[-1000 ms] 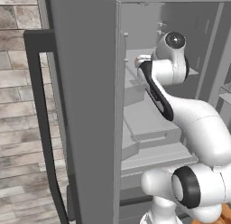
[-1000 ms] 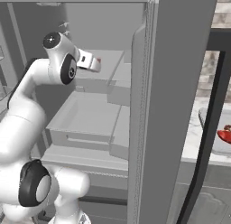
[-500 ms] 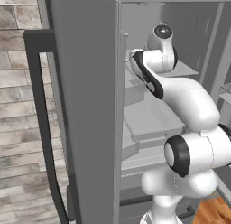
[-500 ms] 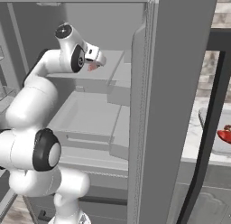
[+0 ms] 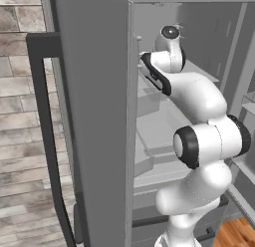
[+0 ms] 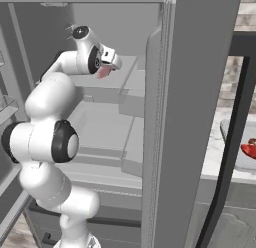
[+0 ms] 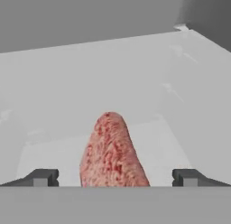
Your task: Place one mushroom and one steak in each tupperware on the nearby counter, to pack two identical lunches.
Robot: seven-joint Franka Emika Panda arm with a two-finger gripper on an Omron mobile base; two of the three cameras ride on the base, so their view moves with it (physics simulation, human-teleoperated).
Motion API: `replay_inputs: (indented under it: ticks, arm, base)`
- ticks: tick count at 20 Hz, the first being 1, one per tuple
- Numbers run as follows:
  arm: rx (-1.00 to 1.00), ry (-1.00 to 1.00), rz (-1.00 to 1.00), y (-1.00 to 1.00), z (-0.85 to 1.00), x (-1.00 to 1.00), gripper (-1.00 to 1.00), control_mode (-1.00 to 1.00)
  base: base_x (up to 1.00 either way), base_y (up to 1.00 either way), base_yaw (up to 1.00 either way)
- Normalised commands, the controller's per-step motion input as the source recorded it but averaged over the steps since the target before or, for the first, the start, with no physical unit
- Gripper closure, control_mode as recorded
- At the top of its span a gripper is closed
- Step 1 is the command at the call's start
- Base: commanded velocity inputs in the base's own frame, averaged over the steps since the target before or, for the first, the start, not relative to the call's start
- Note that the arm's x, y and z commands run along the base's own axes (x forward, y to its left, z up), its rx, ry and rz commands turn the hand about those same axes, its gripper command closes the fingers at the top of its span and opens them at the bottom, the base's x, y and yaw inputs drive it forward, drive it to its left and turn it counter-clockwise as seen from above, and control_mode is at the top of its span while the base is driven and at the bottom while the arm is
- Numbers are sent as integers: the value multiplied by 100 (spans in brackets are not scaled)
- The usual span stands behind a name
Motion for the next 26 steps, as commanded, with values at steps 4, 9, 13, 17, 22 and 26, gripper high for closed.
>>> replay_inputs:
  ticks: [4,9,13,17,22,26]
  arm:
    - [0,0,0,0,-33,42,-100,-100]
    - [0,0,0,0,-26,7,-100,-100]
    - [0,0,-1,0,-21,0,-100,-100]
    - [0,5,-3,0,-41,0,-100,-100]
    - [0,15,-8,0,-53,-2,100,-100]
    - [0,3,-1,0,-9,2,100,-100]
  base:
    - [0,0,0]
    - [0,0,0]
    - [0,0,0]
    - [0,0,0]
    - [0,0,0]
    - [0,0,0]
